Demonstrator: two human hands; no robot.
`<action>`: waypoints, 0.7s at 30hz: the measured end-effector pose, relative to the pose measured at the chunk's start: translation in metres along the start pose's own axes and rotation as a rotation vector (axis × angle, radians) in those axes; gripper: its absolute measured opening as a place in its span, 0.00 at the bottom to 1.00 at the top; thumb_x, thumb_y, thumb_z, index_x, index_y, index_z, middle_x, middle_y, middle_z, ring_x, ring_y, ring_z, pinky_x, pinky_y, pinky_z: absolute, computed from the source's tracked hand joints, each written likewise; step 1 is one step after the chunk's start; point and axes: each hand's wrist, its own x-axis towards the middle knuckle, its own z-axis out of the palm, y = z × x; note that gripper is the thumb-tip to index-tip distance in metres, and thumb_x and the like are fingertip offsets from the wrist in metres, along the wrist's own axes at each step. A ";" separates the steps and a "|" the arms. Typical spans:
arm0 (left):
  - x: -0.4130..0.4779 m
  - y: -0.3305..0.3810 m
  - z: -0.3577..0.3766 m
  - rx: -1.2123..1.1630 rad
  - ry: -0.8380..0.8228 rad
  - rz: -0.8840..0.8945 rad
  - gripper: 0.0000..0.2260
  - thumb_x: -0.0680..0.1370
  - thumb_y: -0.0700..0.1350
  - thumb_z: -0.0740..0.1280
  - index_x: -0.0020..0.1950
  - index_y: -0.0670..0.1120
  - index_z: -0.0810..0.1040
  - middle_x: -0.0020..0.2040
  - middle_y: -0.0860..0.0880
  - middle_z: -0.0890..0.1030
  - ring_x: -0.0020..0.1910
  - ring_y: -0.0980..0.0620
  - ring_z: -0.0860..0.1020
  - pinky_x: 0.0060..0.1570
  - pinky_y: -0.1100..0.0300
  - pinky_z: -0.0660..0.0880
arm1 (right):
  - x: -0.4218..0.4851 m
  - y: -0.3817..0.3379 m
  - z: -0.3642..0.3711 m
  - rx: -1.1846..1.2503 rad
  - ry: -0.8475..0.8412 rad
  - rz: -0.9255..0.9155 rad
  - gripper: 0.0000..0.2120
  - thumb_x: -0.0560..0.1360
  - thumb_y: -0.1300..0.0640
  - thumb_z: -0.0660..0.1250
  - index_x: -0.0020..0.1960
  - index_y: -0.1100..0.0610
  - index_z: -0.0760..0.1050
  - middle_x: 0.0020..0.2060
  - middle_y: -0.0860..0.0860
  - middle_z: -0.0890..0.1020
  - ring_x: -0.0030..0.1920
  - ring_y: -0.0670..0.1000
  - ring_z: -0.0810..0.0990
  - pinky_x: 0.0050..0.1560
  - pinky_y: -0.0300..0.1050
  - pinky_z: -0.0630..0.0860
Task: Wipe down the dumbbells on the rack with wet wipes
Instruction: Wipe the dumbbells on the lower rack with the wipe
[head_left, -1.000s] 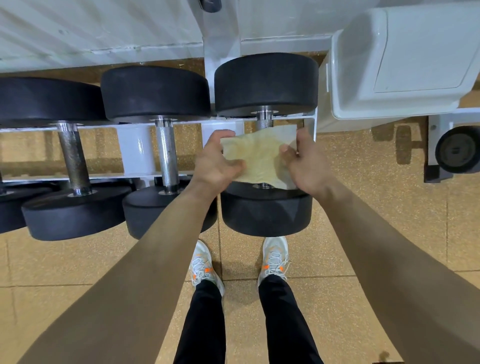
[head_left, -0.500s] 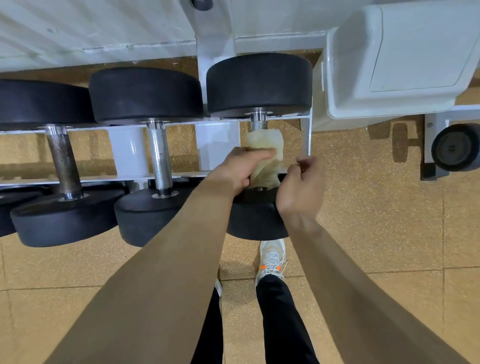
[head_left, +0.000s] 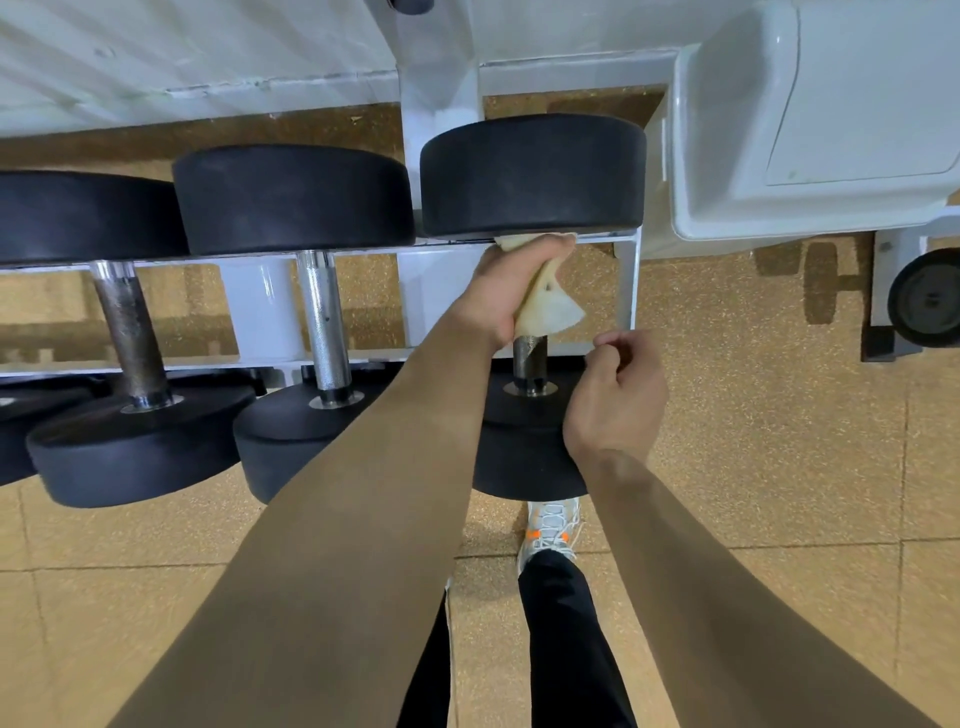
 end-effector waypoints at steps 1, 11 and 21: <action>0.000 0.001 -0.001 0.000 -0.005 -0.001 0.18 0.70 0.51 0.78 0.54 0.43 0.80 0.35 0.50 0.79 0.32 0.51 0.80 0.39 0.55 0.79 | 0.000 -0.001 0.000 -0.009 -0.004 0.002 0.08 0.72 0.54 0.55 0.40 0.43 0.70 0.42 0.49 0.81 0.43 0.52 0.79 0.48 0.52 0.76; -0.023 -0.040 0.029 0.425 0.410 -0.118 0.19 0.75 0.45 0.75 0.63 0.42 0.76 0.57 0.44 0.81 0.56 0.44 0.81 0.49 0.58 0.78 | 0.003 -0.004 -0.002 -0.060 -0.025 -0.013 0.11 0.72 0.52 0.54 0.45 0.51 0.74 0.43 0.50 0.81 0.46 0.53 0.77 0.50 0.51 0.75; -0.002 -0.014 0.000 0.108 0.020 -0.023 0.09 0.72 0.45 0.78 0.48 0.44 0.84 0.38 0.47 0.85 0.40 0.47 0.84 0.44 0.53 0.82 | 0.004 -0.001 -0.001 -0.035 -0.040 0.000 0.08 0.72 0.53 0.53 0.42 0.48 0.71 0.41 0.48 0.79 0.42 0.46 0.75 0.43 0.45 0.67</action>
